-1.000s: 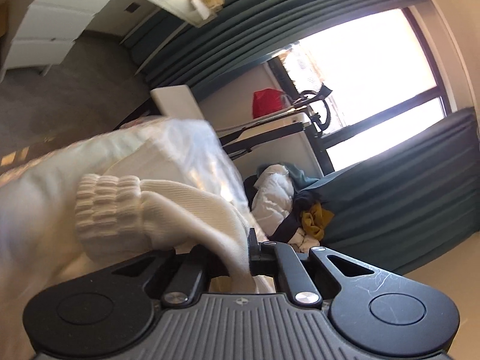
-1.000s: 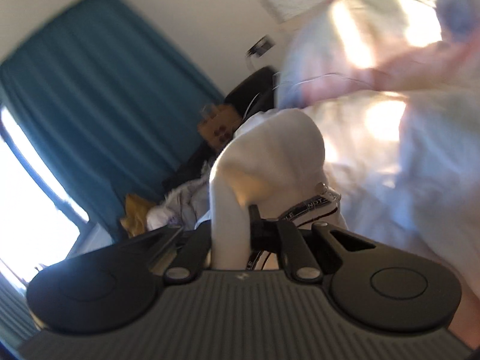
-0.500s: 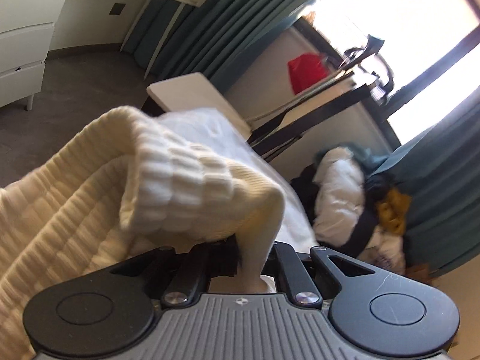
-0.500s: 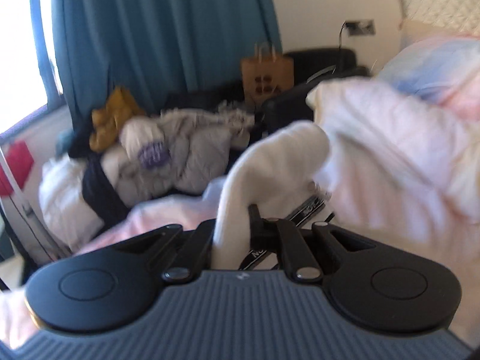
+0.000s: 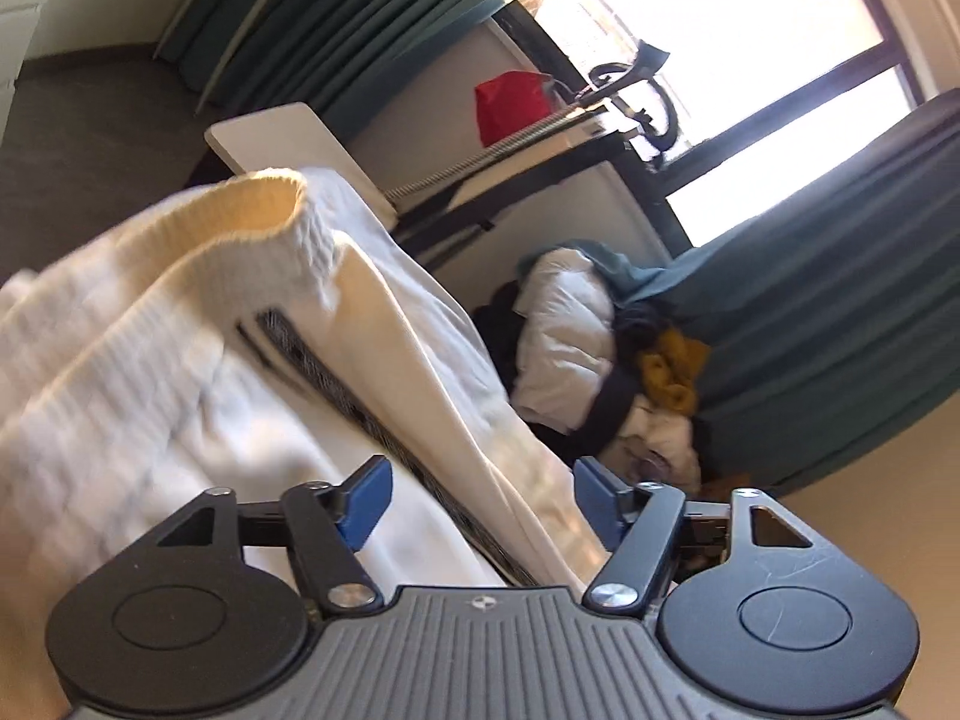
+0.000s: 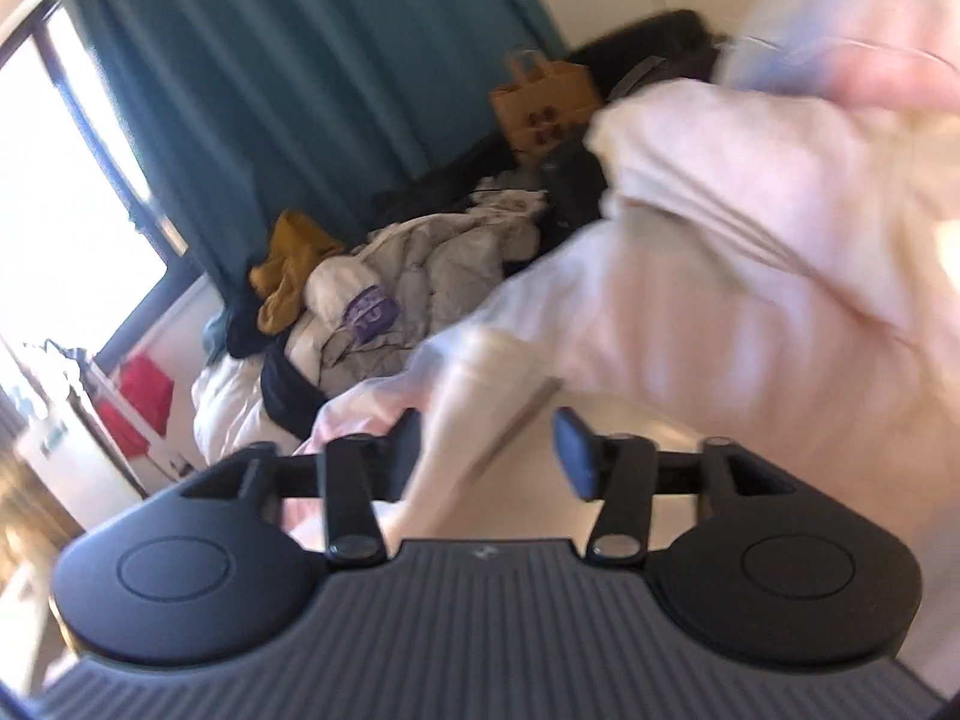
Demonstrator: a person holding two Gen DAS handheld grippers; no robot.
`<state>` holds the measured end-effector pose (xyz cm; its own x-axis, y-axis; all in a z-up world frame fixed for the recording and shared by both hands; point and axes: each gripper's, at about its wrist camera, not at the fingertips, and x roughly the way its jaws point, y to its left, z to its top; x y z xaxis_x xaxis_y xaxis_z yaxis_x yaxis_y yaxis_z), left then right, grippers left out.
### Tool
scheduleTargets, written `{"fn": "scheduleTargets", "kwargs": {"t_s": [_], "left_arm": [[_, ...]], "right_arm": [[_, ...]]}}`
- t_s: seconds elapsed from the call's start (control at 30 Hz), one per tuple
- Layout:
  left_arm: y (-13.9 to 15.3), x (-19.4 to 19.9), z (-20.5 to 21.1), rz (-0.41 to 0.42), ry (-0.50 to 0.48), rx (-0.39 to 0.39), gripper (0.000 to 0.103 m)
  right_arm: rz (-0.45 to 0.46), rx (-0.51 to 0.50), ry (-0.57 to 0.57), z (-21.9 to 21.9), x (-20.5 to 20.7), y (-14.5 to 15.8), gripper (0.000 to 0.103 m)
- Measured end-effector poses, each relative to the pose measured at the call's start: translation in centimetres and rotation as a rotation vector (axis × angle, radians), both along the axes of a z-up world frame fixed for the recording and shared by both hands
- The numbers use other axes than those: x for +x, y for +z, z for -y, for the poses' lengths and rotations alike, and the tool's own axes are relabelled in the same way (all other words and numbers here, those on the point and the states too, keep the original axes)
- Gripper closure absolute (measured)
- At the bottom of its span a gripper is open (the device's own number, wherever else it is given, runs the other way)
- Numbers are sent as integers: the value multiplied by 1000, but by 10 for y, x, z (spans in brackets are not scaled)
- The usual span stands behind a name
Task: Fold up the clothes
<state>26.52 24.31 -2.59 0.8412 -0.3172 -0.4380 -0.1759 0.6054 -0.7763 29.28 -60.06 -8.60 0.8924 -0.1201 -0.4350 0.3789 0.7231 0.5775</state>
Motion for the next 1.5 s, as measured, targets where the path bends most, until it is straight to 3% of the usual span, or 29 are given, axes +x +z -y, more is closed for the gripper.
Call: {"fn": "scheduleTargets", "kwargs": {"t_s": [0.07,0.2,0.3,0.43,0.6,0.63,0.67,0.7,0.83,0.87,1.0,1.13,1.33,1.5], "left_arm": [[-4,-34,6,-22,12,-22,21],[-29,-84,13,-132,34,-72,21],[-51,-95,12,-185,61,-117,21],[-81,-71,0,-227,98,-173,21],[-102,-39,-15,-206,181,-221,23],[-103,-33,-17,-195,191,-223,27],[-101,-27,-18,-190,205,-204,34],[-98,-21,-18,-194,213,-181,38],[-86,-11,-20,-208,225,-107,84],[-79,-11,-22,-204,220,-91,88],[-48,-23,-24,-154,198,-48,92],[-16,-53,-12,-75,241,-27,93],[3,-110,-28,-67,238,-32,93],[0,-180,-60,-116,208,-44,93]], "right_arm": [[-23,78,-36,8,-26,-7,34],[-118,298,-43,21,-63,-40,33],[-149,438,-12,24,-75,-64,33],[-114,526,70,25,-59,-80,33],[-138,478,57,30,-27,-81,33],[-145,464,51,31,-20,-80,34],[-159,431,48,30,-14,-78,35],[-189,363,49,27,-8,-72,47],[-204,226,63,13,-3,-48,79],[-202,200,66,9,-2,-42,82],[-161,130,68,-6,-16,-5,89],[-130,135,83,-1,-48,13,90],[-96,145,107,9,-100,34,90],[-125,221,119,12,-164,4,90]]}}
